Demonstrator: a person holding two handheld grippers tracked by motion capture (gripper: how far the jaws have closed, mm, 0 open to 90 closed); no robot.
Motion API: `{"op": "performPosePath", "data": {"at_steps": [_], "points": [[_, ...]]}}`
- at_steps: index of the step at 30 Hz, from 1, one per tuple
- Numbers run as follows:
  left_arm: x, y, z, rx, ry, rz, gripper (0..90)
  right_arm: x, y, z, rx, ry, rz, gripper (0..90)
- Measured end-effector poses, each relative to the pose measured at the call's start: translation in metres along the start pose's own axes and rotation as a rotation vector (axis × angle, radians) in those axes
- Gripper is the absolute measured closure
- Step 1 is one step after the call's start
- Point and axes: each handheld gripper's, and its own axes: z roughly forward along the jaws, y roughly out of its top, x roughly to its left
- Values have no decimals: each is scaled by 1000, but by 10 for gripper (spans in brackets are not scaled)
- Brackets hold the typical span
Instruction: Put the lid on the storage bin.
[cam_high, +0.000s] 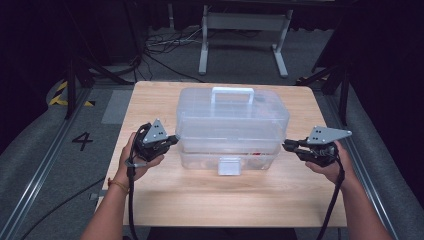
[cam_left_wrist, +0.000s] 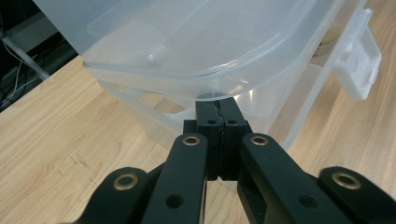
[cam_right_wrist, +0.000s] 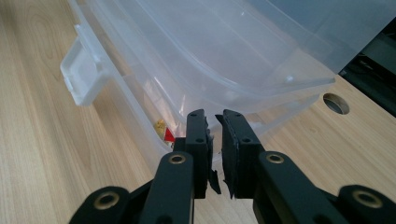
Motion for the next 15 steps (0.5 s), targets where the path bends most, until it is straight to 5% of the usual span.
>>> {"op": "performPosePath", "data": {"at_steps": [15], "points": [[-2,-8,6,43,2,0,900,-3,-8,2,38,5,14,806]]}}
